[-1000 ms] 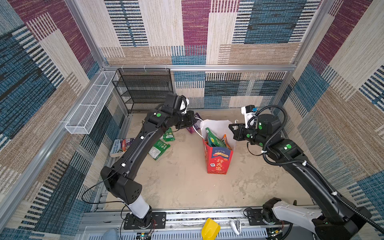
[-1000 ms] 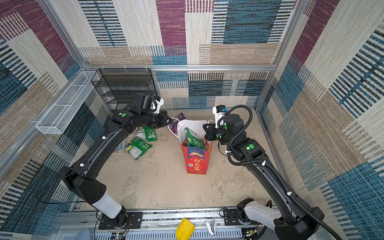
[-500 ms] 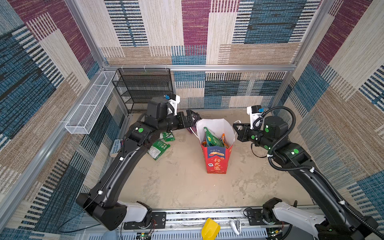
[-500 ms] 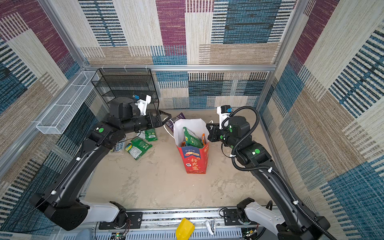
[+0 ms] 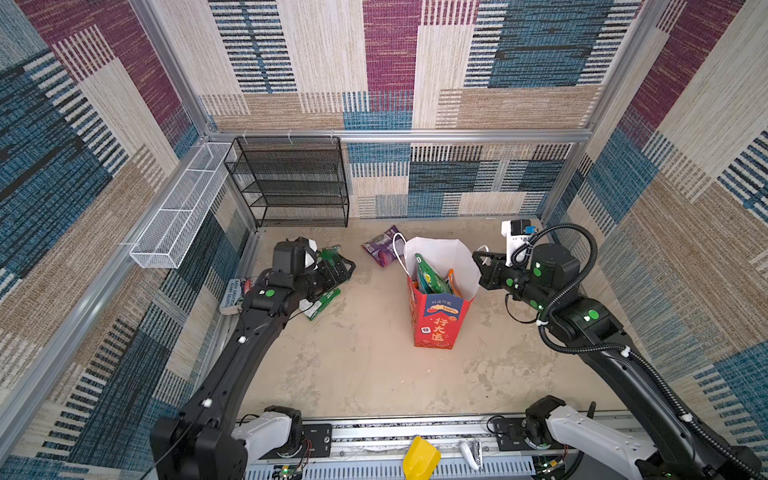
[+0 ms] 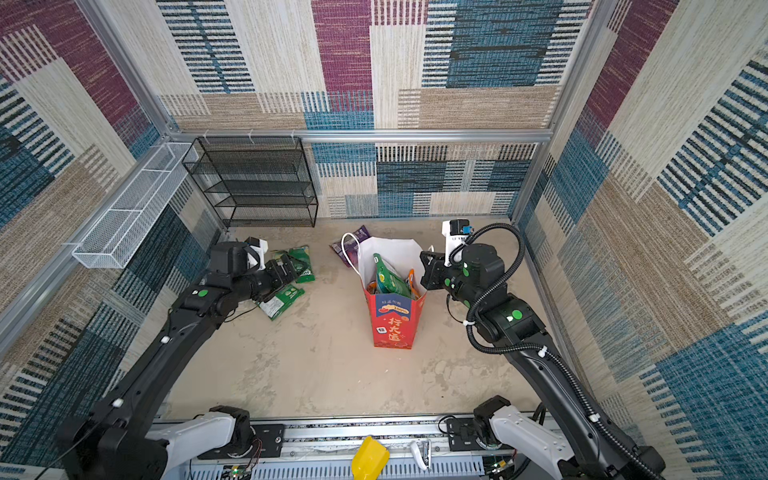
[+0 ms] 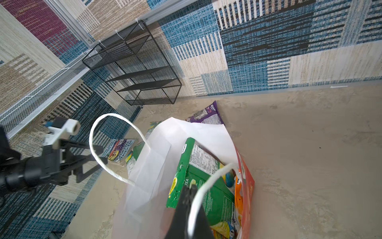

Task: Place the snacks into the paper bag
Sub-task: 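Release the bag handle and move the left gripper to the purple packet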

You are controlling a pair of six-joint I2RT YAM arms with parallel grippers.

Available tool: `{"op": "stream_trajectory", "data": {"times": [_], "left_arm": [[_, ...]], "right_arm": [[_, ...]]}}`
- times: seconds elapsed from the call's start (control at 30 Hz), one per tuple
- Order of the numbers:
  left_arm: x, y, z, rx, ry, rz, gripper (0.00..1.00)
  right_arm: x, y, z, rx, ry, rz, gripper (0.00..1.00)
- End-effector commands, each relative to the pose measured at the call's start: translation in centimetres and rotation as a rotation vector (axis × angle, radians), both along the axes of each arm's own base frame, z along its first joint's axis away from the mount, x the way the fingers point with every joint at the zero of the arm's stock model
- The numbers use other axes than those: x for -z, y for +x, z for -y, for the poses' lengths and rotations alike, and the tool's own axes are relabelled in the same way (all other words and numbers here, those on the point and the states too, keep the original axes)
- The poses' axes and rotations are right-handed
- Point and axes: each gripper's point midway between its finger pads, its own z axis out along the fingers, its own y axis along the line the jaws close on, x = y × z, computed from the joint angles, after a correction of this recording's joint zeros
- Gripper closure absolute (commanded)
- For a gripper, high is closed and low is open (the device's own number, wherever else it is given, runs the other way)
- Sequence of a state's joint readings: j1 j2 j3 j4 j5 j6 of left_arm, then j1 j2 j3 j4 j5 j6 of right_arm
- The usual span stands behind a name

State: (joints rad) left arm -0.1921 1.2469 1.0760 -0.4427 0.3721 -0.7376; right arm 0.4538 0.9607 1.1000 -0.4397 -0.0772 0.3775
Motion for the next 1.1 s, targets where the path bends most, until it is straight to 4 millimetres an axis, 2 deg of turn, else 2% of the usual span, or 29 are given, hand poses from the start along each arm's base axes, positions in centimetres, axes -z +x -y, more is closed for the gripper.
{"op": "stream_trajectory", "data": {"times": [0.0, 0.23, 0.33, 0.43, 0.57, 0.73, 1.07], "left_arm": [[0.9, 4.0, 2.0, 0.018, -0.115, 0.011, 0.06], [8.6, 12.0, 5.3, 0.018, -0.161, -0.163, 0.19], [11.3, 14.5, 6.5, 0.008, -0.169, -0.2, 0.23], [13.1, 16.5, 7.3, 0.003, -0.172, -0.229, 0.25], [14.9, 18.1, 8.2, 0.003, -0.188, -0.234, 0.26], [17.3, 19.1, 8.9, -0.001, -0.19, -0.269, 0.28], [19.5, 19.7, 9.4, -0.009, -0.22, -0.281, 0.33]], "right_arm": [[-1.4, 0.3, -0.5, -0.019, 0.026, 0.055, 0.99], [-1.2, 0.1, -0.4, -0.023, 0.012, 0.065, 0.99], [-1.2, 0.1, -0.4, -0.023, 0.01, 0.067, 0.99], [-0.8, 0.2, -0.6, -0.036, 0.007, 0.057, 0.99], [-0.7, 0.0, -0.7, -0.04, 0.006, 0.055, 0.99], [-0.6, -0.1, -0.6, -0.038, 0.009, 0.053, 0.99], [-0.4, 0.2, -0.7, -0.039, 0.004, 0.05, 0.99]]}}
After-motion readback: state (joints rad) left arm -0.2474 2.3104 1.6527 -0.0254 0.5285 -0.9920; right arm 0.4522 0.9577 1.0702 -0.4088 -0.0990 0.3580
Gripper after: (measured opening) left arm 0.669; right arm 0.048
